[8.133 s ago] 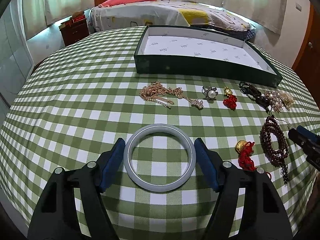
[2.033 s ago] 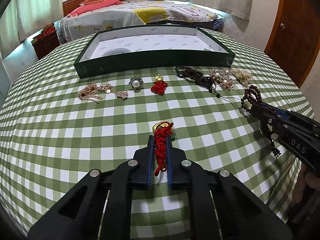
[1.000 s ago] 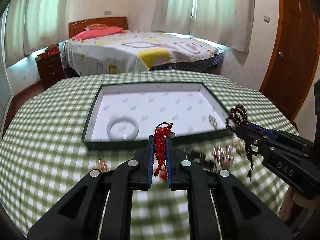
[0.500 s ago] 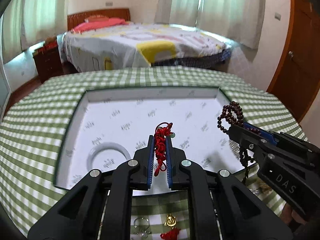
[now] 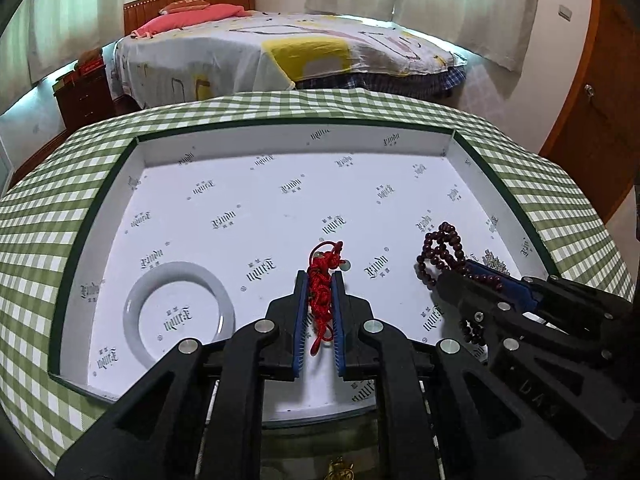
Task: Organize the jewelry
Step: 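Carry the bead bracelet and red tassel into the tray with both tools, then open both tools to drop the bracelet and tassel in the tray, withdraw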
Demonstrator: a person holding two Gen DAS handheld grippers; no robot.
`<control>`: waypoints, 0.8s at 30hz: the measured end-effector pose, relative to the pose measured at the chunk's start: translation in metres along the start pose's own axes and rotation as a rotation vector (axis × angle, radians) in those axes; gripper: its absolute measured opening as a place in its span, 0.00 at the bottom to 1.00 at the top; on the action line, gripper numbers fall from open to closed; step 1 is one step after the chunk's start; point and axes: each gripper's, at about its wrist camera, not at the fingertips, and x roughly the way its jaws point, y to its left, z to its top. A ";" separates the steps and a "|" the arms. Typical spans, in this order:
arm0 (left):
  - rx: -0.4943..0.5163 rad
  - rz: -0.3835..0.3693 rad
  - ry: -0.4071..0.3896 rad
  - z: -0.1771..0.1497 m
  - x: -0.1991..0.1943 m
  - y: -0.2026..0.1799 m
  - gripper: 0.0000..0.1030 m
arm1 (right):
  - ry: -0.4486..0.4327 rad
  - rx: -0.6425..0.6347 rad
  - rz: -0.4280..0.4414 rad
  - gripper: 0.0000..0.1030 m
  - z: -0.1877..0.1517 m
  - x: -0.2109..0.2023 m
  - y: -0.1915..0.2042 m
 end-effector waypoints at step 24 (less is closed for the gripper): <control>-0.054 -0.001 -0.022 0.002 -0.011 0.007 0.53 | -0.030 -0.002 -0.012 0.38 -0.001 -0.012 -0.003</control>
